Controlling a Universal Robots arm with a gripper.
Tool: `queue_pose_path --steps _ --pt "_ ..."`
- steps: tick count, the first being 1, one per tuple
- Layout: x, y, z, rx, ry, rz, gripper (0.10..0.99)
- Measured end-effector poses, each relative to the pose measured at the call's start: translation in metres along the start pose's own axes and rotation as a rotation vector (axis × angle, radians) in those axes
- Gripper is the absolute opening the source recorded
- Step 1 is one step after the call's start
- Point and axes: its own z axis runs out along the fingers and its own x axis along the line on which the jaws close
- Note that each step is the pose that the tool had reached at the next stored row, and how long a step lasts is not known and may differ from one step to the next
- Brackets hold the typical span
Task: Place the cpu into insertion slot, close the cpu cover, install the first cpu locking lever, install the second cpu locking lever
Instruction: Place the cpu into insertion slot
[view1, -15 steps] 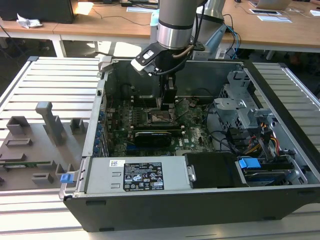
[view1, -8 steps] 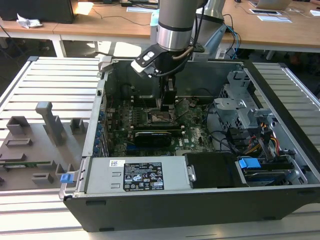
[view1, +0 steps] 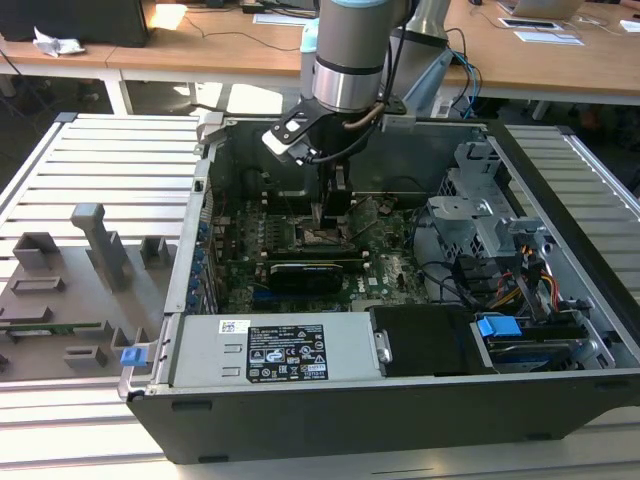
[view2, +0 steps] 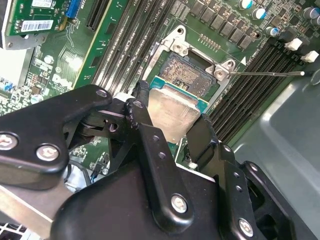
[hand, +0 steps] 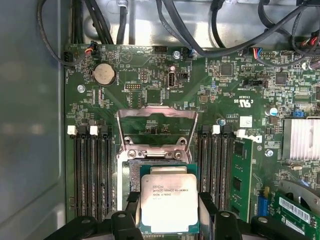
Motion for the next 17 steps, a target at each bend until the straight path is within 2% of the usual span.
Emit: queue_pose_path --steps 11,17 --pt "0.0071 -0.0047 0.014 0.0 0.0021 0.0 0.545" --pt "0.0089 -0.0057 0.025 0.0 0.002 0.0 0.545"
